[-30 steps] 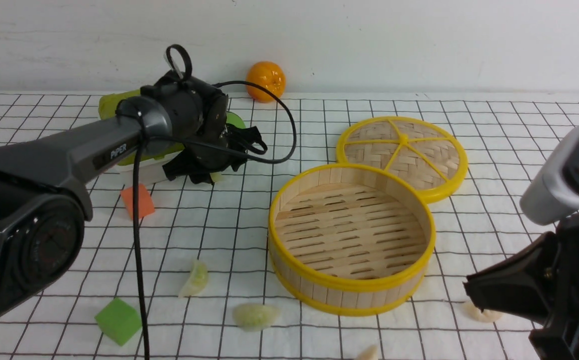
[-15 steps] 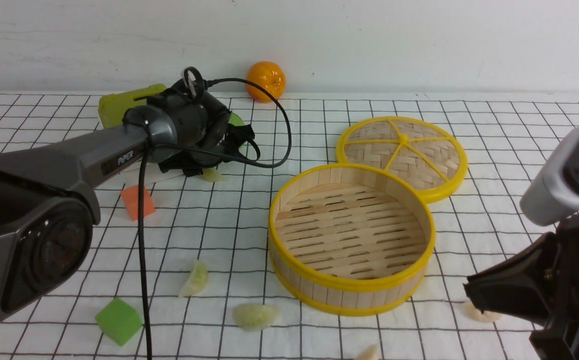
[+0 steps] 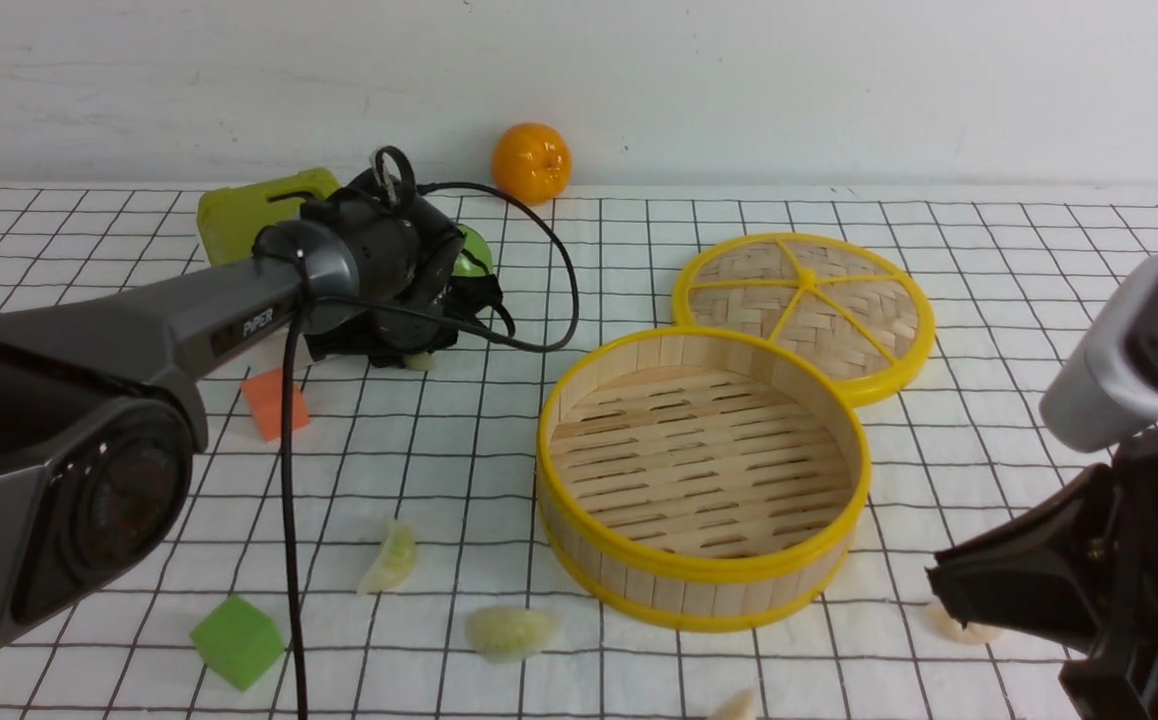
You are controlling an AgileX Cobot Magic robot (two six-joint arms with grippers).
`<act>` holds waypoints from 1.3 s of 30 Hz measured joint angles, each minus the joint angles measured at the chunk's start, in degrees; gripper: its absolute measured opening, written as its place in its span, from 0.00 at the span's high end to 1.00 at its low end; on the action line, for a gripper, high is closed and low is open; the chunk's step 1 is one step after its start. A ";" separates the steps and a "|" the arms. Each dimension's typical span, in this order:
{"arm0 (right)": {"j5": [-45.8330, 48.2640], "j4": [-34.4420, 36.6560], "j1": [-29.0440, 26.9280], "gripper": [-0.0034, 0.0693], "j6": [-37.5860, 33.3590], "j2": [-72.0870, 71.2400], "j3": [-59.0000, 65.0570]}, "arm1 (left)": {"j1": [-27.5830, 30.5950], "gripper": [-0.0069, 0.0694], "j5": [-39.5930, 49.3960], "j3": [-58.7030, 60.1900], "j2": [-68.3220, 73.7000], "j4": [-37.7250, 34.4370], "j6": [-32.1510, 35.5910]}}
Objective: Put the dumplings into the steamer on the table with the white tablecloth.
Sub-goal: 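Reach for and grasp a dumpling on the table with the left gripper, then place the dumpling into the bamboo steamer basket with the left gripper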
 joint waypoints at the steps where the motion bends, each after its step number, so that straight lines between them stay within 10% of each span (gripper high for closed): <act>1: 0.00 0.05 0.00 0.90 0.00 0.00 0.00 | -0.14 0.67 1.28 0.00 -0.75 -0.35 2.24; 11: 0.05 0.55 0.00 0.90 0.00 0.00 0.00 | -8.98 0.67 10.08 -0.21 -13.42 -4.66 24.66; 19: 2.79 -1.40 0.00 0.90 6.24 -6.93 0.00 | -19.38 0.67 14.26 -0.35 -14.26 -22.32 36.10; 39: 12.21 -12.98 0.00 0.87 14.95 -18.92 -0.11 | -22.08 0.67 -3.61 -0.35 -3.04 -20.08 22.60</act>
